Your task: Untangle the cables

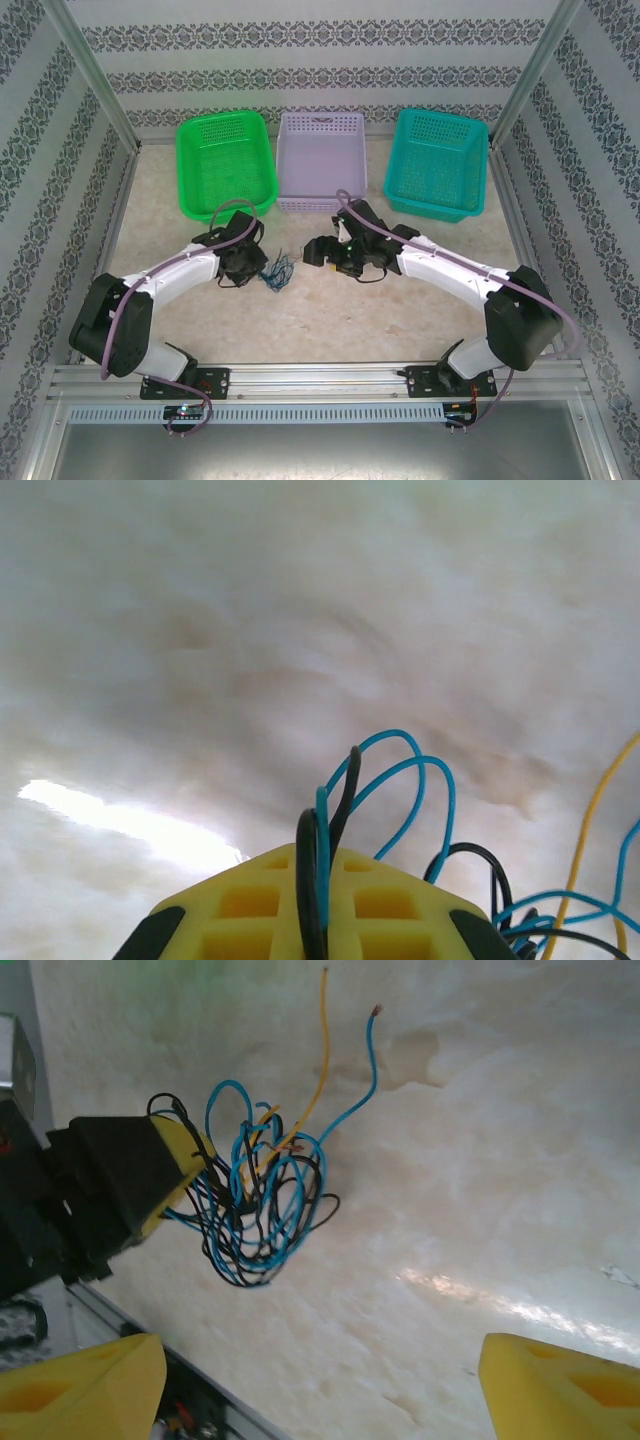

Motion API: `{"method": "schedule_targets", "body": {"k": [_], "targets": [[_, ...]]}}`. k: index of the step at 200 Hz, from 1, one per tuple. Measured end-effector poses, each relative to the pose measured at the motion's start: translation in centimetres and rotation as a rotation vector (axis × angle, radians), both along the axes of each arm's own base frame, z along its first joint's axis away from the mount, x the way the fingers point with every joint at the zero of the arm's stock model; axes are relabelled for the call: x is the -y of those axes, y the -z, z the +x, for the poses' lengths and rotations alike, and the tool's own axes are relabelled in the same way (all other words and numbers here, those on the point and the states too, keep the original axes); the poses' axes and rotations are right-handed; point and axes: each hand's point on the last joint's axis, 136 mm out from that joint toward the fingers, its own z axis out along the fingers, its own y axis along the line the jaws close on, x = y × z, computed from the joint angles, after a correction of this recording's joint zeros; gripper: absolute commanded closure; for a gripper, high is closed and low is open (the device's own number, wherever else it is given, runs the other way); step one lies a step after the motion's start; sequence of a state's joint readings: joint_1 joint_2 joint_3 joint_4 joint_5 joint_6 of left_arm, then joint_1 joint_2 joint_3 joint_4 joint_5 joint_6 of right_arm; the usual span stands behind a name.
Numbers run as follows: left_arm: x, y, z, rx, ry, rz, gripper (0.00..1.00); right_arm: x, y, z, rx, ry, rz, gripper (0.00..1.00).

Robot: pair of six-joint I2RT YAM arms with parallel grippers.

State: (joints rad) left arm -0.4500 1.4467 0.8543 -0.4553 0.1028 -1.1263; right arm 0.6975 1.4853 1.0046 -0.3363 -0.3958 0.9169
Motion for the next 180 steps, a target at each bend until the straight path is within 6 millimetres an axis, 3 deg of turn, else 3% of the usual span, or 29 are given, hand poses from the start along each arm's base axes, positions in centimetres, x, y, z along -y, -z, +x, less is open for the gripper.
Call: {"method": "schedule_targets", "body": {"k": [33,62,78,100,124,135,165,180], "targets": [[4.4,-3.9,2.1,0.099,0.073,-0.061,1.0,-1.0,-0.3,1.0,-0.065,0.097,0.066,0.11],[7.6,-5.7,2.6,0.146,0.128,-0.089,1.0,-1.4,0.0,1.8,-0.129,0.189,0.106,0.16],[7.8,-5.7,2.8,0.15,0.123,-0.082,1.0,-1.2,0.0,2.4,-0.156,0.242,0.129,0.29],[8.7,-6.1,2.4,0.161,0.142,-0.085,1.0,-0.4,0.6,3.2,-0.19,0.321,0.149,0.67],[8.7,-7.4,2.4,0.202,0.131,-0.096,1.0,1.7,2.7,2.9,-0.267,0.433,0.165,0.94],[9.1,-8.6,2.2,0.238,0.135,-0.124,1.0,2.2,2.7,2.5,-0.287,0.462,0.202,1.0],[9.2,-11.4,1.5,0.358,0.119,-0.216,1.0,3.2,-0.1,1.9,-0.31,0.534,0.382,1.0],[9.5,-12.2,1.2,0.416,0.116,-0.273,1.0,3.4,-0.6,1.2,-0.361,0.57,0.471,1.0]]}}
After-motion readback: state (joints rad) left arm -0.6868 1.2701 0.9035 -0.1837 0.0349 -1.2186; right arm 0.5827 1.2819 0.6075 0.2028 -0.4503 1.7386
